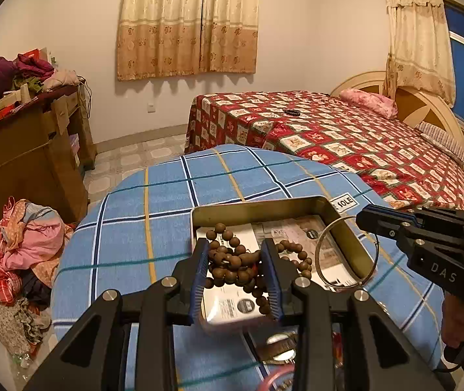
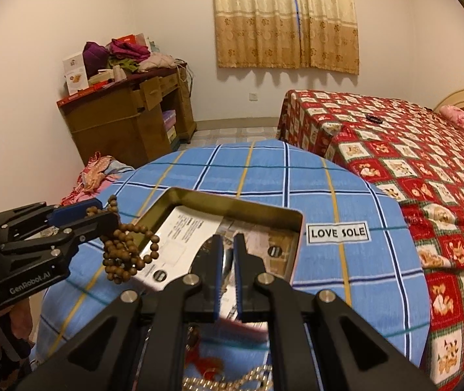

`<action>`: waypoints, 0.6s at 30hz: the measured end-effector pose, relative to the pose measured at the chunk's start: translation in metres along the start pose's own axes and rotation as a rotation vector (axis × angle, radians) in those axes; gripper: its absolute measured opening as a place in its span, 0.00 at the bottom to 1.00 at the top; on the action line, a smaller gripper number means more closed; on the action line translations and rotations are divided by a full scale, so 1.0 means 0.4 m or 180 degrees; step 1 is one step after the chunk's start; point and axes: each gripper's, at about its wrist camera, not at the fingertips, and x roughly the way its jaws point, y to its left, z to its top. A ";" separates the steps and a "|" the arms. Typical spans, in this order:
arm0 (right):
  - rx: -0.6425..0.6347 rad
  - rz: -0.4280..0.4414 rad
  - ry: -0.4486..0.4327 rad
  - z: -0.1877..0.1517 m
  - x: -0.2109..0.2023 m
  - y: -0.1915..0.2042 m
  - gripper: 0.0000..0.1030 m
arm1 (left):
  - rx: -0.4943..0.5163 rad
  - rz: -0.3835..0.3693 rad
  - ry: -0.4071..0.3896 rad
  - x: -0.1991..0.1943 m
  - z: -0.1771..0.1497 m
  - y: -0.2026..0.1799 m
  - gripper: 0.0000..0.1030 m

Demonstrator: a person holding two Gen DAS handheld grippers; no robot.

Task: Organize jewelry
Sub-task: 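Release the brown beads into the pink tin while the right gripper lowers the bangle in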

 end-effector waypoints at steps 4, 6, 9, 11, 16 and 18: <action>-0.0001 -0.0033 0.0049 0.014 0.036 -0.012 0.07 | 0.0029 0.0016 0.0048 0.038 0.015 0.004 0.32; -0.0006 -0.0058 0.0079 0.018 0.052 -0.017 0.07 | 0.0040 0.0032 0.0075 0.057 0.019 0.005 0.32; -0.0001 -0.0102 0.0119 0.023 0.073 -0.028 0.07 | 0.0069 0.0060 0.0104 0.080 0.028 0.004 0.32; 0.0010 -0.0128 0.0147 0.027 0.087 -0.036 0.07 | 0.0086 0.0063 0.0125 0.095 0.033 0.003 0.32; -0.0007 -0.0189 0.0212 0.032 0.119 -0.044 0.07 | 0.0126 0.0097 0.0172 0.125 0.041 0.003 0.32; -0.0028 -0.0224 0.0239 0.033 0.131 -0.045 0.07 | 0.0141 0.0114 0.0201 0.136 0.041 0.007 0.32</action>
